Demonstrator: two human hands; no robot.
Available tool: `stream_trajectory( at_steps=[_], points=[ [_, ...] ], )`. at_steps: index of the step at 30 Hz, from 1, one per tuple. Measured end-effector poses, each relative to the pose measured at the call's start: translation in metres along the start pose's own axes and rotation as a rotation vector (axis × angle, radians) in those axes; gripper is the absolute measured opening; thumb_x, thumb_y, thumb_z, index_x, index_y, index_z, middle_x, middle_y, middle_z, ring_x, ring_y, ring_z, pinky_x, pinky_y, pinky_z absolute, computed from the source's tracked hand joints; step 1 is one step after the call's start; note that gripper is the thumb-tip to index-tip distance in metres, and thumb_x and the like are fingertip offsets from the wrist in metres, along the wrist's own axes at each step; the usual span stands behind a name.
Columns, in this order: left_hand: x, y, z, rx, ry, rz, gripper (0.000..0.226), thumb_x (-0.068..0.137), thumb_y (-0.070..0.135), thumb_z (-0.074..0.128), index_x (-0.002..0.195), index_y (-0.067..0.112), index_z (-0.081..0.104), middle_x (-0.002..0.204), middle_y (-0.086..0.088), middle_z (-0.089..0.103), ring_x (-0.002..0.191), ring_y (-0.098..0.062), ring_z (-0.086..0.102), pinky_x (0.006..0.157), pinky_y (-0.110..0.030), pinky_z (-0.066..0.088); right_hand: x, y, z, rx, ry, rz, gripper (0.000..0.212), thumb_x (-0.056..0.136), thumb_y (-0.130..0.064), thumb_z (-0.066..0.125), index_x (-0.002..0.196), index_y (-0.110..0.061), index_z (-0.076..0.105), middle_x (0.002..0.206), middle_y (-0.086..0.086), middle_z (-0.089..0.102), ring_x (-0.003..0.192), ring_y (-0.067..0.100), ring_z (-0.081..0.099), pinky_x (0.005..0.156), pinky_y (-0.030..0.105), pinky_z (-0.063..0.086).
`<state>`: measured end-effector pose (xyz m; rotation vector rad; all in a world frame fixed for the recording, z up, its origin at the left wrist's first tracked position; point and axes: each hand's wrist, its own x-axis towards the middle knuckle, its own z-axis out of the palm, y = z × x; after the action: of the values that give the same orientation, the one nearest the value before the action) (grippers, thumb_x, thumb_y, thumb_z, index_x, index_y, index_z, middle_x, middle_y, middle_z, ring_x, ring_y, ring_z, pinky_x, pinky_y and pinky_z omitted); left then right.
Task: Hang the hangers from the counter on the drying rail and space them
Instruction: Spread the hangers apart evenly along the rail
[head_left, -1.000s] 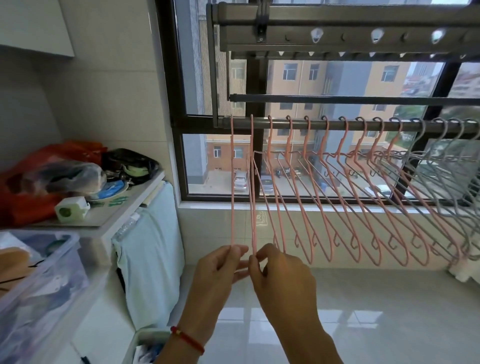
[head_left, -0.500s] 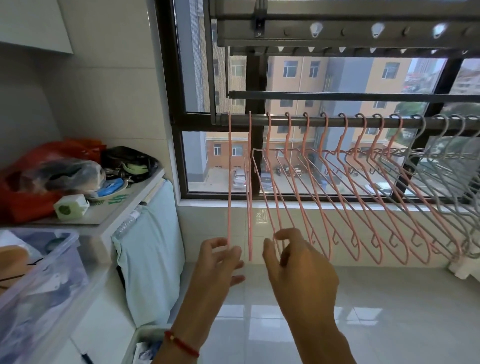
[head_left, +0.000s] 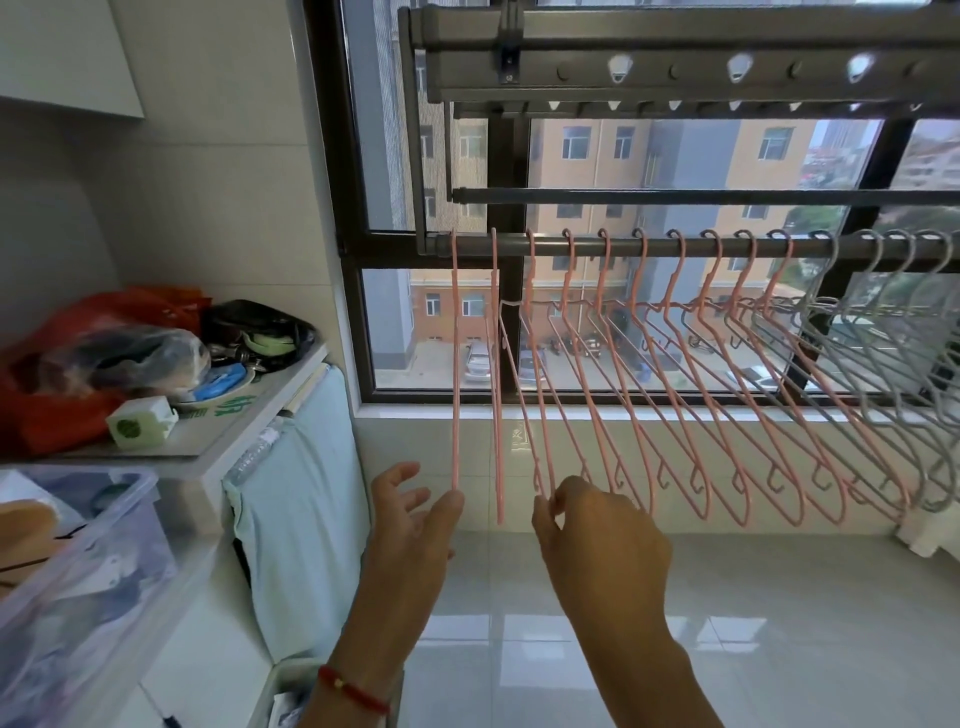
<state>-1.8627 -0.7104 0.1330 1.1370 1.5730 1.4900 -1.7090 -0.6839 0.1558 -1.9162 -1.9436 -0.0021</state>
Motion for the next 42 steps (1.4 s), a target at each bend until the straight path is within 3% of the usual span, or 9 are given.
stream_trajectory(
  at_steps=[10,14,18,23,27,30,38,42],
  points=[
    [-0.001,-0.002,0.002,0.039,0.019,0.034,0.038,0.098,0.036,0.061,0.127,0.040,0.037,0.141,-0.007,0.053,0.116,-0.025,0.060,0.096,-0.050,0.058,-0.003,-0.004,-0.001,0.031,-0.007,-0.027,0.038,0.102,-0.054,0.038,0.125,-0.032,0.060,0.107,-0.010,0.071,0.088,0.008,0.069,0.080,0.018,0.048],
    [-0.004,0.001,0.002,0.053,0.008,0.027,0.053,0.081,0.060,0.059,0.126,0.044,0.036,0.141,-0.002,0.051,0.116,-0.021,0.059,0.101,-0.050,0.055,-0.004,-0.001,-0.001,0.033,0.004,-0.037,0.040,0.102,-0.055,0.037,0.125,-0.032,0.060,0.107,-0.011,0.071,0.087,0.008,0.069,0.079,0.017,0.047],
    [-0.009,0.004,0.002,0.152,0.054,0.128,0.046,0.095,0.045,0.064,0.133,0.038,0.038,0.143,0.004,0.046,0.126,-0.014,0.048,0.101,-0.031,0.040,-0.011,0.001,-0.003,0.067,0.058,-0.029,0.045,0.098,-0.063,0.035,0.121,-0.034,0.062,0.104,-0.013,0.072,0.086,0.007,0.068,0.079,0.019,0.047],
    [-0.007,0.021,0.005,0.338,0.152,0.397,0.062,0.082,0.051,0.054,0.138,0.027,0.047,0.135,0.016,0.043,0.120,0.005,0.031,0.097,-0.013,0.025,-0.009,0.019,-0.013,0.250,0.396,0.021,0.035,0.091,-0.054,0.059,0.112,-0.027,0.069,0.097,-0.005,0.072,0.072,0.012,0.067,0.069,0.029,0.054],
    [-0.002,0.034,0.016,0.420,0.170,0.518,0.060,0.083,0.054,0.050,0.134,0.022,0.052,0.139,0.004,0.051,0.122,0.004,0.029,0.106,-0.027,0.027,-0.002,0.026,-0.019,0.150,0.306,0.066,0.039,0.093,-0.053,0.057,0.121,-0.026,0.065,0.116,-0.002,0.068,0.088,0.017,0.070,0.078,0.034,0.056],
    [0.001,0.040,0.024,0.443,0.165,0.524,0.057,0.083,0.048,0.053,0.134,0.025,0.052,0.144,0.003,0.049,0.126,0.001,0.028,0.109,-0.030,0.026,-0.001,0.028,-0.020,0.088,0.242,0.066,0.044,0.096,-0.057,0.048,0.127,-0.029,0.061,0.124,-0.006,0.066,0.096,0.013,0.069,0.084,0.030,0.054],
    [-0.001,0.042,0.025,0.412,0.192,0.536,0.061,0.080,0.054,0.050,0.134,0.024,0.052,0.142,0.005,0.050,0.127,-0.004,0.033,0.112,-0.037,0.033,0.004,0.036,-0.014,-0.004,0.219,0.081,0.045,0.098,-0.060,0.042,0.125,-0.032,0.064,0.119,-0.010,0.068,0.090,0.010,0.070,0.079,0.024,0.053],
    [-0.002,0.041,0.024,0.412,0.199,0.531,0.058,0.081,0.047,0.054,0.134,0.024,0.051,0.141,0.004,0.051,0.128,-0.006,0.035,0.111,-0.036,0.034,0.008,0.035,-0.010,-0.043,0.190,0.066,0.043,0.100,-0.058,0.040,0.118,-0.032,0.069,0.106,-0.010,0.072,0.081,0.008,0.068,0.068,0.018,0.043]
  ],
)
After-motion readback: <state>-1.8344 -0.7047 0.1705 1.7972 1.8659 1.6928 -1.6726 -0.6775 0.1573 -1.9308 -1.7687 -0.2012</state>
